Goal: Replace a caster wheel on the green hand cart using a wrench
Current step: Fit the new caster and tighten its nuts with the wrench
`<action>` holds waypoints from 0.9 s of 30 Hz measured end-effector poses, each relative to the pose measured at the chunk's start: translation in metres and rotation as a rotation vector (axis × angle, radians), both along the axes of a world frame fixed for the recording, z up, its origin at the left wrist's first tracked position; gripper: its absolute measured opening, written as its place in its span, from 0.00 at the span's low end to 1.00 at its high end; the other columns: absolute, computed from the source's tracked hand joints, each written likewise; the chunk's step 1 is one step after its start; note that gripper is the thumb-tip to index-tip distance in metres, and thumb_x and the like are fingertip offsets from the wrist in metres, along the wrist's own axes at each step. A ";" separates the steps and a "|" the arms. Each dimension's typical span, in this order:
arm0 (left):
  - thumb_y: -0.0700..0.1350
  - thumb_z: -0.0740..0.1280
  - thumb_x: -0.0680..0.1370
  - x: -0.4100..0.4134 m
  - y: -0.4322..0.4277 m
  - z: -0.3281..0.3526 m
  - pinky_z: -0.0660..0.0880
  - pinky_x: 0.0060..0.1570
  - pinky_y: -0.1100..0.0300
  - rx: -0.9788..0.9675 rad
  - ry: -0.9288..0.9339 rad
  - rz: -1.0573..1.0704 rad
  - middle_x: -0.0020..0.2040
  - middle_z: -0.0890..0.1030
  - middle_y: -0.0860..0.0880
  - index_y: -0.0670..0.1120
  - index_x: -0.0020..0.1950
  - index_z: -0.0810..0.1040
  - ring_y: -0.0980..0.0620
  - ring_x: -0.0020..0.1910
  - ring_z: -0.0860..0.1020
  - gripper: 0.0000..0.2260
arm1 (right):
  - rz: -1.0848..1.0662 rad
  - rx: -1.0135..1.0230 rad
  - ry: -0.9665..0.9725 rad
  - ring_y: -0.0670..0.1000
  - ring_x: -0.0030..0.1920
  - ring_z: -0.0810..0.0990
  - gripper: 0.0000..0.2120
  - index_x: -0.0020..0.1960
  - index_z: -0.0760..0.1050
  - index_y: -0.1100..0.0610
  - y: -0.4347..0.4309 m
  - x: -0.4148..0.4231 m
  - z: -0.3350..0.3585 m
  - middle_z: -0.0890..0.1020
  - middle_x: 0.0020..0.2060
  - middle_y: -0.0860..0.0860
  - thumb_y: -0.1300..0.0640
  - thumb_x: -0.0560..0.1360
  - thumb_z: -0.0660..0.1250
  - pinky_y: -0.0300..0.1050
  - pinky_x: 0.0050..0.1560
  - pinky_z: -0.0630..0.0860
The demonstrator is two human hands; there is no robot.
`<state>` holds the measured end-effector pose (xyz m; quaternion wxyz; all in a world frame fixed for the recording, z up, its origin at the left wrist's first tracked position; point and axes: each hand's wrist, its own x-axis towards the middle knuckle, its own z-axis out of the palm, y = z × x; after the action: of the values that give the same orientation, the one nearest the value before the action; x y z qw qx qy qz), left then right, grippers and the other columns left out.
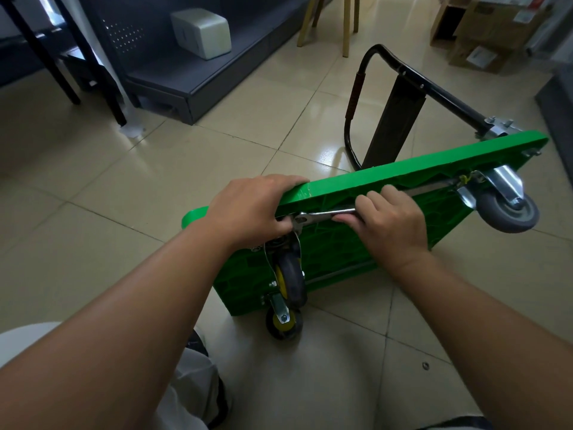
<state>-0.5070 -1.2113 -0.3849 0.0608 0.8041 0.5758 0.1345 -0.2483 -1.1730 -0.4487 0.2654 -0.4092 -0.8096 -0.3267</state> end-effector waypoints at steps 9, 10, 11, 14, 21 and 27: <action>0.54 0.68 0.74 0.000 0.002 -0.001 0.75 0.53 0.52 -0.014 -0.003 0.007 0.67 0.78 0.58 0.63 0.77 0.65 0.49 0.61 0.78 0.31 | -0.086 -0.188 0.286 0.56 0.36 0.71 0.25 0.37 0.72 0.57 -0.014 -0.011 -0.031 0.76 0.33 0.54 0.38 0.81 0.60 0.50 0.35 0.67; 0.54 0.68 0.74 0.000 0.002 -0.001 0.75 0.53 0.52 -0.018 0.000 0.009 0.67 0.78 0.58 0.63 0.77 0.65 0.49 0.61 0.78 0.31 | -0.088 -0.202 0.292 0.56 0.37 0.71 0.25 0.37 0.72 0.57 -0.014 -0.012 -0.030 0.76 0.33 0.54 0.38 0.81 0.60 0.50 0.35 0.67; 0.54 0.68 0.74 0.000 0.002 -0.001 0.75 0.53 0.53 -0.021 0.002 0.010 0.67 0.78 0.58 0.63 0.77 0.64 0.49 0.61 0.78 0.31 | -0.090 -0.219 0.292 0.56 0.37 0.71 0.24 0.37 0.72 0.57 -0.015 -0.012 -0.029 0.76 0.33 0.54 0.38 0.81 0.60 0.50 0.35 0.67; 0.54 0.69 0.74 -0.001 0.004 -0.001 0.75 0.53 0.53 -0.021 -0.004 0.012 0.67 0.78 0.58 0.64 0.77 0.64 0.49 0.61 0.78 0.31 | -0.091 -0.297 0.237 0.54 0.36 0.70 0.24 0.37 0.73 0.56 -0.018 -0.011 -0.019 0.75 0.32 0.52 0.38 0.80 0.61 0.46 0.34 0.64; 0.54 0.69 0.74 -0.002 0.005 -0.002 0.76 0.55 0.52 -0.023 -0.020 0.002 0.67 0.78 0.57 0.63 0.77 0.65 0.49 0.61 0.78 0.31 | -0.012 -0.199 -0.277 0.53 0.33 0.72 0.29 0.36 0.75 0.56 -0.018 0.020 0.056 0.77 0.31 0.53 0.36 0.82 0.52 0.47 0.35 0.67; 0.55 0.70 0.74 -0.002 0.006 -0.003 0.74 0.50 0.53 -0.013 -0.006 0.006 0.65 0.79 0.57 0.64 0.76 0.65 0.48 0.59 0.78 0.31 | 0.045 -0.116 -0.623 0.53 0.36 0.72 0.28 0.40 0.75 0.56 -0.005 -0.022 0.112 0.79 0.35 0.53 0.37 0.83 0.50 0.48 0.37 0.65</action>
<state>-0.5093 -1.2052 -0.3880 0.0673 0.8016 0.5789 0.1332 -0.2707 -1.1776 -0.3371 -0.0120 -0.2856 -0.8780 -0.3838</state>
